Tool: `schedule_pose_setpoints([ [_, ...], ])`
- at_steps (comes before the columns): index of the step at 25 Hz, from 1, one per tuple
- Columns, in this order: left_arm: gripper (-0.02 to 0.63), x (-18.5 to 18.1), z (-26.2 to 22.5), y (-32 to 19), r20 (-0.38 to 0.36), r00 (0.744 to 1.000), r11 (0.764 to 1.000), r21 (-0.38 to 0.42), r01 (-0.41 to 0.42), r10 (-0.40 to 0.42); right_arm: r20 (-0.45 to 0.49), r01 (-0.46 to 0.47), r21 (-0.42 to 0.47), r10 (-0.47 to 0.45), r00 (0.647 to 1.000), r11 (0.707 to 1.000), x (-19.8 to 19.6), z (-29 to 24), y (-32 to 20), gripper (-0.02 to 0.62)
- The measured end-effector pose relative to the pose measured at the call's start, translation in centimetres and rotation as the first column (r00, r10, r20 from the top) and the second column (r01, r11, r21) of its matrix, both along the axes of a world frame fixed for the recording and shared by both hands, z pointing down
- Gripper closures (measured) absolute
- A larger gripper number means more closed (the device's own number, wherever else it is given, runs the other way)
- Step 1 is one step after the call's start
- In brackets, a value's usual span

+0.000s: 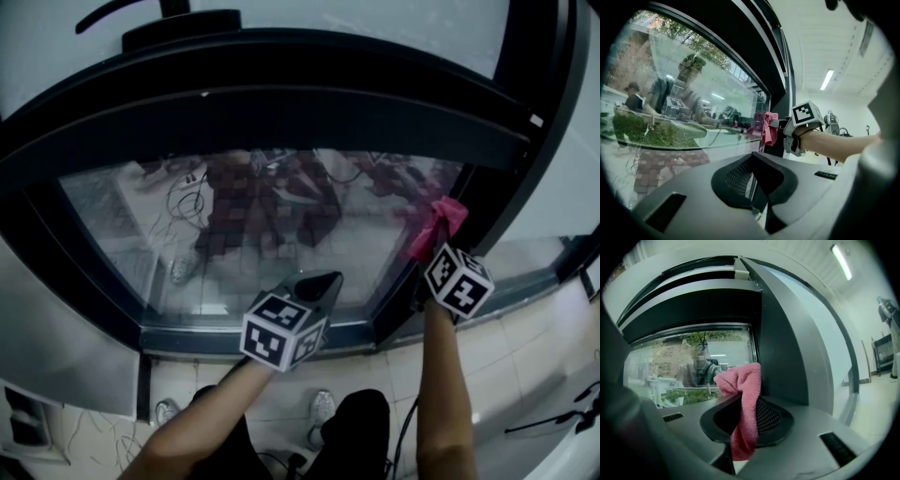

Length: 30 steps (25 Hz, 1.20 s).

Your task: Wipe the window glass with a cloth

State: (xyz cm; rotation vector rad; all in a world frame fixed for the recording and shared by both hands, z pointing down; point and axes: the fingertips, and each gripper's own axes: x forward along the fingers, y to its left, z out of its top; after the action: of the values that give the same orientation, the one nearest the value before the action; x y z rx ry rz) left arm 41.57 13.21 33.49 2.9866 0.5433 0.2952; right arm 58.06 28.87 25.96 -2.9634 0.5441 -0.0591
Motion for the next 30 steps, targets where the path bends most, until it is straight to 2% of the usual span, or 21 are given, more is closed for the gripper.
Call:
schedule_pose_setpoints([
  [4,0.600,-0.8,-0.2,-1.5,-0.001,1.000,1.000,-0.002,0.025,-0.025,-0.008,0.020,0.003,-0.020,1.000,1.000,-1.8,-0.1,-0.5,0.540],
  [8,0.600,-2.5,0.2,-3.6,0.008,0.998,0.998,-0.005,0.061,-0.061,-0.014,0.098,0.007,-0.098,0.995,0.995,-5.1,0.9,-2.9,0.540],
  [15,0.600,-8.1,0.7,-11.7,0.019,0.978,0.978,-0.005,0.210,-0.210,-0.033,0.270,-0.016,-0.271,0.962,0.963,-11.6,1.5,-12.3,0.540],
  [20,0.600,-12.9,1.1,-17.1,0.020,0.952,0.951,-0.027,0.307,-0.306,-0.039,0.378,-0.034,-0.379,0.924,0.925,-16.2,1.4,-18.8,0.540],
  [30,0.600,-24.5,2.9,-27.4,0.039,0.880,0.879,-0.045,0.474,-0.473,-0.036,0.573,-0.073,-0.576,0.817,0.816,-27.5,2.9,-33.5,0.540],
])
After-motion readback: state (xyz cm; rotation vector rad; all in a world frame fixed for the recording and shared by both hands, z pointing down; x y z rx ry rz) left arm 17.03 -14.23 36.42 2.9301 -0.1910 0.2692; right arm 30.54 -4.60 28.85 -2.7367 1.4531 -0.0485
